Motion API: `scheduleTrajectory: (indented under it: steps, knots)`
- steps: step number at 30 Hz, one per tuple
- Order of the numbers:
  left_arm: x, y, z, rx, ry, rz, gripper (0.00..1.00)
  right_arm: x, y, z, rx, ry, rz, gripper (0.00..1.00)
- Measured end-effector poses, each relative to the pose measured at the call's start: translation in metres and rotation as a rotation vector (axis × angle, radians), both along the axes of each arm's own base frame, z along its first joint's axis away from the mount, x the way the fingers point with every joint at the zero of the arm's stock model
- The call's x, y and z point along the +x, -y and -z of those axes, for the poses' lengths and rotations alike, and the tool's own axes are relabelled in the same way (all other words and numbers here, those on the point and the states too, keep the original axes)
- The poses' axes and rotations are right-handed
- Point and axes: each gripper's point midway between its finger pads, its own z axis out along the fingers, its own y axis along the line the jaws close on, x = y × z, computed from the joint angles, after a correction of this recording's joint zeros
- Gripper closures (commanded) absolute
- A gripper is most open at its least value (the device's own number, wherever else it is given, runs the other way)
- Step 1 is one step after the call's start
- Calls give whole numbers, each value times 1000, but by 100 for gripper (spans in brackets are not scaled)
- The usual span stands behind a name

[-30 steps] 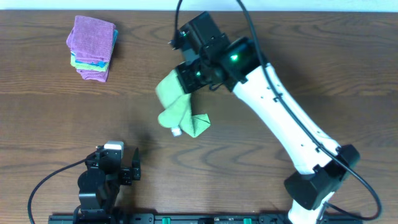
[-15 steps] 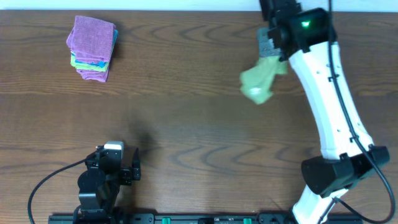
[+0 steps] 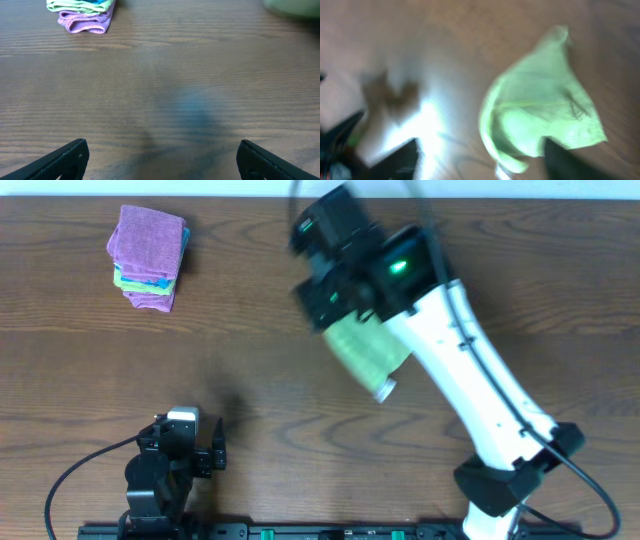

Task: Fold the cloth
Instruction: 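Swing the cloth up and lay it flat at table center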

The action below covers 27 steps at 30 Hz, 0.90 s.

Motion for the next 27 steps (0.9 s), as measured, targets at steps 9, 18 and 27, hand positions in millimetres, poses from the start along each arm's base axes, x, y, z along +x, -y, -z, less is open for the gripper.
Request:
scheduleTrajectory:
  steps: [9,18,27]
  knots:
    - [0,0,0,0,0,0,5,17,47,38,-129,-71,57,38]
    - [0,0,0,0,0,0,5,24,114,156,-216,-288,264,99]
    - [0,0,0,0,0,0,5,30,144,218,-186,-308,376,98]
